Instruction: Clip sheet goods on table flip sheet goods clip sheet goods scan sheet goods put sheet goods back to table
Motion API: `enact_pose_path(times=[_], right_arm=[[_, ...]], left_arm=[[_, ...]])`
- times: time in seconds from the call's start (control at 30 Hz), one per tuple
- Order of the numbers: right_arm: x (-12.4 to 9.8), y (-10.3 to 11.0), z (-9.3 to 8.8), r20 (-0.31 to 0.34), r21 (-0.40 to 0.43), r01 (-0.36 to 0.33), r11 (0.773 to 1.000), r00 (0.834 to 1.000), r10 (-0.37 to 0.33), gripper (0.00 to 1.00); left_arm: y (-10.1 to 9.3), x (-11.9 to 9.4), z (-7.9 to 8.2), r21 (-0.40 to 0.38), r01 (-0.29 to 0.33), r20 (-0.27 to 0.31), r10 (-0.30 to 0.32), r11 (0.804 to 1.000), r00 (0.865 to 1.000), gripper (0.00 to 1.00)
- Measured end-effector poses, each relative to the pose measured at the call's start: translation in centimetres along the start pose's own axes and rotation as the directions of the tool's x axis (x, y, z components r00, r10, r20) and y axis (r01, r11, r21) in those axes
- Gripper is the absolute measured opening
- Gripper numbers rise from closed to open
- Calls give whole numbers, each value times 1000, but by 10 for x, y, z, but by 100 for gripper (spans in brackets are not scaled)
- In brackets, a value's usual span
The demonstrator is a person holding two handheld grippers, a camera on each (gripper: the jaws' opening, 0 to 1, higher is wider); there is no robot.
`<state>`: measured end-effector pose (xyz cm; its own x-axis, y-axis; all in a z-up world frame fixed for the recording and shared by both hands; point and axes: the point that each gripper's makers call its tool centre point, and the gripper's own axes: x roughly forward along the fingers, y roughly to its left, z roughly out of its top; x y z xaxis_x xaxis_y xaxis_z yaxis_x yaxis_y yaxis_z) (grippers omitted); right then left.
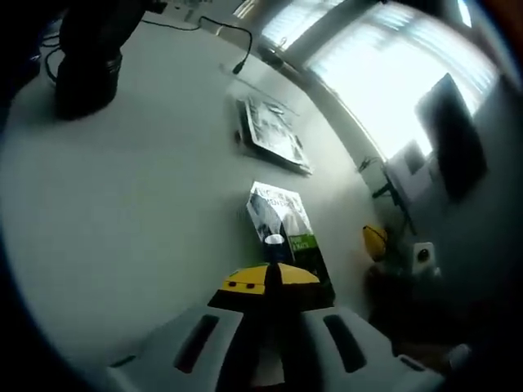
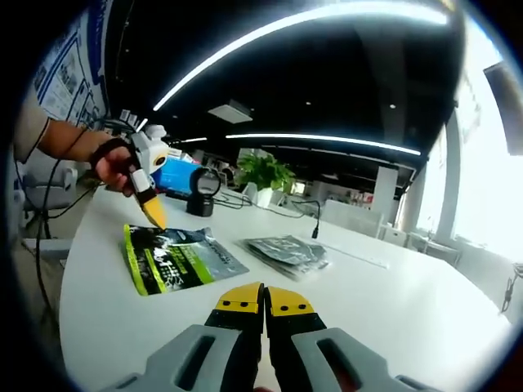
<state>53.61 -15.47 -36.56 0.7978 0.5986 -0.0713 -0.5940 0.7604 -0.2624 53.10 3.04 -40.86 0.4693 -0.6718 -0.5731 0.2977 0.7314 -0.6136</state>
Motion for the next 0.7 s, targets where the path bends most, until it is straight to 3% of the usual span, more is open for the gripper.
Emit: enact_pose_path(times=[0.37, 0.7], right_arm=[[3, 33, 11, -2, -56, -64, 996, 998, 64, 1], [-3, 68, 33, 5, -156, -115, 981, 993, 117, 4]], left_arm=[[-13, -6, -5, -18, 0, 25, 1, 1000, 1000, 0], [-21, -11, -4, -19, 12, 52, -11, 1000, 999, 0]])
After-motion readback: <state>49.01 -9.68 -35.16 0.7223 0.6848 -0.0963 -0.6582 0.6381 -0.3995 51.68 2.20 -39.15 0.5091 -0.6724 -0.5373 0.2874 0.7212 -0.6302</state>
